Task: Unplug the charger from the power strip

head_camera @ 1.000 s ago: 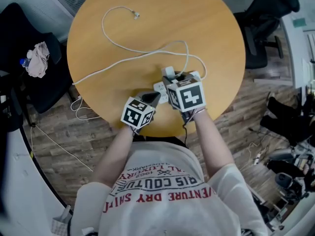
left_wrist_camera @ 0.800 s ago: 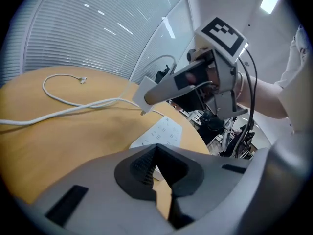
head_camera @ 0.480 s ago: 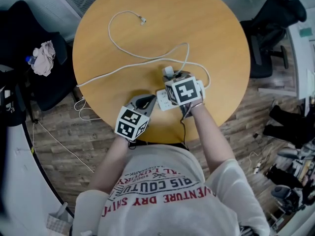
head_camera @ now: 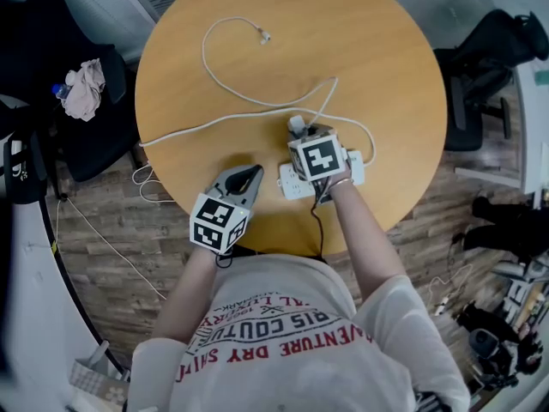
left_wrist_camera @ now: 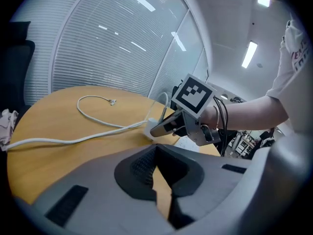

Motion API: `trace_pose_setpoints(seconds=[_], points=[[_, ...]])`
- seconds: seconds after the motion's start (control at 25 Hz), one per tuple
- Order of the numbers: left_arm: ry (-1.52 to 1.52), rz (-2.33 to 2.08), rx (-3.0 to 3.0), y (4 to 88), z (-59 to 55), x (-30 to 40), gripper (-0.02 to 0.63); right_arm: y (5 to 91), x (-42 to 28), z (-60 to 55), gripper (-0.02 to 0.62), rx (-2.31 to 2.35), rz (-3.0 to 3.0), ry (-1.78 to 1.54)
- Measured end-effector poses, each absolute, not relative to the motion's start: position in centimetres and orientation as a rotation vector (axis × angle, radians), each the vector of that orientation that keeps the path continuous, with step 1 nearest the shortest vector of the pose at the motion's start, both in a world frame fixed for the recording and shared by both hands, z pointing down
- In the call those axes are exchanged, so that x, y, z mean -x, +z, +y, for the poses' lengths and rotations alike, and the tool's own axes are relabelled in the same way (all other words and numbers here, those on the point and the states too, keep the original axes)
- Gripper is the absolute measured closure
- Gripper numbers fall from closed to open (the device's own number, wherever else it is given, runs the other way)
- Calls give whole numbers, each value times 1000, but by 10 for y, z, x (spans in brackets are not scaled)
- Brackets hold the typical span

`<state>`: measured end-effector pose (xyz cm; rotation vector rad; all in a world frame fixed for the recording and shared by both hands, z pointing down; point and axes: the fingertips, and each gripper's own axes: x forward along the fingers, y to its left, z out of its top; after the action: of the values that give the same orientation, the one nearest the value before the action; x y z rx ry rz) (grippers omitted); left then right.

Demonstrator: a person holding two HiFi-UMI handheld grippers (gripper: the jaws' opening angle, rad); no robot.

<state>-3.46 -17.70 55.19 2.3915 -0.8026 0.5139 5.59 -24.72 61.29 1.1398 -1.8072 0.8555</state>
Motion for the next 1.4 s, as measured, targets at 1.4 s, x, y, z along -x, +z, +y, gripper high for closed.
trace_pose_setpoints(seconds=[1.4], points=[[208, -952, -2786, 371, -209, 63, 577, 374, -46, -196, 569, -1704, -2346, 275]])
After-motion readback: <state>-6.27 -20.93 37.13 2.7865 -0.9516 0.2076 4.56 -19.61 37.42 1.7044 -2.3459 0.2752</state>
